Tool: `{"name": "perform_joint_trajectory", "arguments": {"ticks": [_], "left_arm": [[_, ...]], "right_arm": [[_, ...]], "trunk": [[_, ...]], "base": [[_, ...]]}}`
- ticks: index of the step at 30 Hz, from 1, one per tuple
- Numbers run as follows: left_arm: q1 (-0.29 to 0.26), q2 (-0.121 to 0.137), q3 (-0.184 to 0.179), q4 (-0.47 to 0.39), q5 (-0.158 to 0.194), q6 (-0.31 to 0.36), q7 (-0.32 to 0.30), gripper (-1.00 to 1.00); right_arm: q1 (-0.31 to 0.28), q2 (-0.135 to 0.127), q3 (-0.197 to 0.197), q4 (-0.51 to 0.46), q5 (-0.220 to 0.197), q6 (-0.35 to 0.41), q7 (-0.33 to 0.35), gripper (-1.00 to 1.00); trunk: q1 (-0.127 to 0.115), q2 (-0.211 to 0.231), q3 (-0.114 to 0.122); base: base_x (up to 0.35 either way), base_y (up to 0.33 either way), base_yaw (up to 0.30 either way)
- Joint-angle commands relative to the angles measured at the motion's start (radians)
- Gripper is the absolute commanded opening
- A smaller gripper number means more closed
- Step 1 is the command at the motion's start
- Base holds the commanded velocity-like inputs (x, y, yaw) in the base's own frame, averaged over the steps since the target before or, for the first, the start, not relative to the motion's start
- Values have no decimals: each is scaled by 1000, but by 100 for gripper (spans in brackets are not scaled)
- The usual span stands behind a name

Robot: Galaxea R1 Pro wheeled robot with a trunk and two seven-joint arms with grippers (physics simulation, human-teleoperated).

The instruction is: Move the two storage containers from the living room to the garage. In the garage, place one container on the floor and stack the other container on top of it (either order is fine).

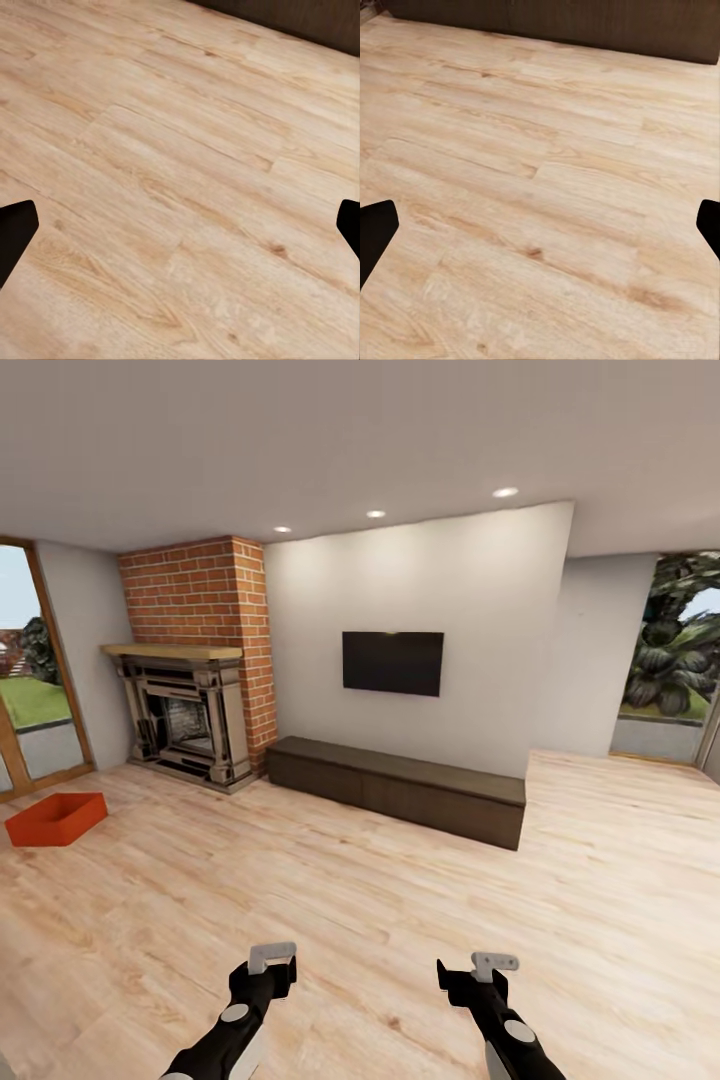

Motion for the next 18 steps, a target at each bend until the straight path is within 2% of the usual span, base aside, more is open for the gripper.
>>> {"name": "perform_joint_trajectory", "arguments": {"ticks": [1,12,18], "left_arm": [[0,-1,5,1,-3,-4,0,100],[0,0,2,0,-4,-1,1,100],[0,0,-1,0,-4,2,1,100]], "right_arm": [[0,-1,5,1,-10,-4,-4,100],[0,-1,5,1,-11,-4,-4,100],[0,-1,5,1,-11,-4,-4,100]], "trunk": [[1,-1,0],[1,-1,0],[1,-1,0]], "base": [[331,0,1],[331,0,2],[331,0,176]]}}
